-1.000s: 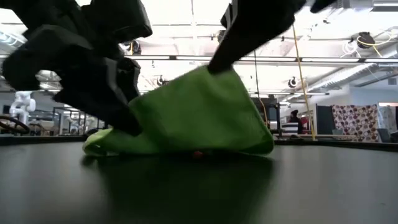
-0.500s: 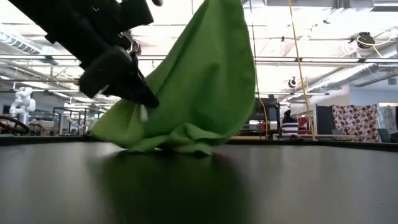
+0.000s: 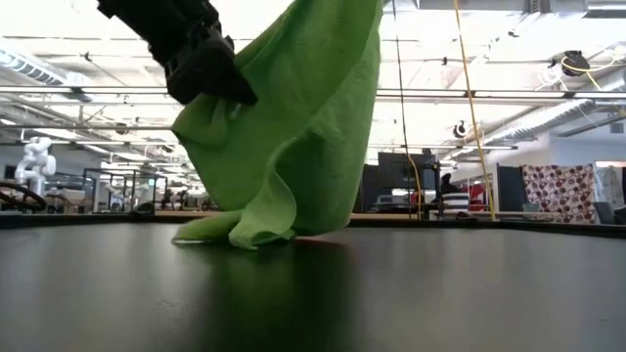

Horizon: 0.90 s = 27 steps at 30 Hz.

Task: Roll towel into tight, uniform cylinder
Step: Fold the green towel

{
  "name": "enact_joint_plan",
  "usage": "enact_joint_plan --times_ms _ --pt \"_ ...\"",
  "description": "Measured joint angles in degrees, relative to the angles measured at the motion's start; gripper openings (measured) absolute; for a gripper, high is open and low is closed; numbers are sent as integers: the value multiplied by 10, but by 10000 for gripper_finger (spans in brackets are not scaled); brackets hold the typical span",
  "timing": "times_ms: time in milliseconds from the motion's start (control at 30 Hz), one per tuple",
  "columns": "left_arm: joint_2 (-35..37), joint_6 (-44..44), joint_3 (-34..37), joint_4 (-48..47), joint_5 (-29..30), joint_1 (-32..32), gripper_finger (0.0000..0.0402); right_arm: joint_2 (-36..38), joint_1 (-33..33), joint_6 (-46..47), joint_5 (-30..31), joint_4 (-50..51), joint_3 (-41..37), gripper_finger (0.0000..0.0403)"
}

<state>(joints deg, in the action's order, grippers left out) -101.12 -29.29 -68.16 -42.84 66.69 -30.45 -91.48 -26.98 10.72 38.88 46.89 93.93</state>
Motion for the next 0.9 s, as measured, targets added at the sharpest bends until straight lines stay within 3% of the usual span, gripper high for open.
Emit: enact_joint_plan --times_ms 533,900 --pt "0 -4 -41 -108 -9 8 117 3 1 92 -29 126 0 0" --pt "0 30 -21 -69 -167 61 27 3 -1 112 -77 133 -2 0"
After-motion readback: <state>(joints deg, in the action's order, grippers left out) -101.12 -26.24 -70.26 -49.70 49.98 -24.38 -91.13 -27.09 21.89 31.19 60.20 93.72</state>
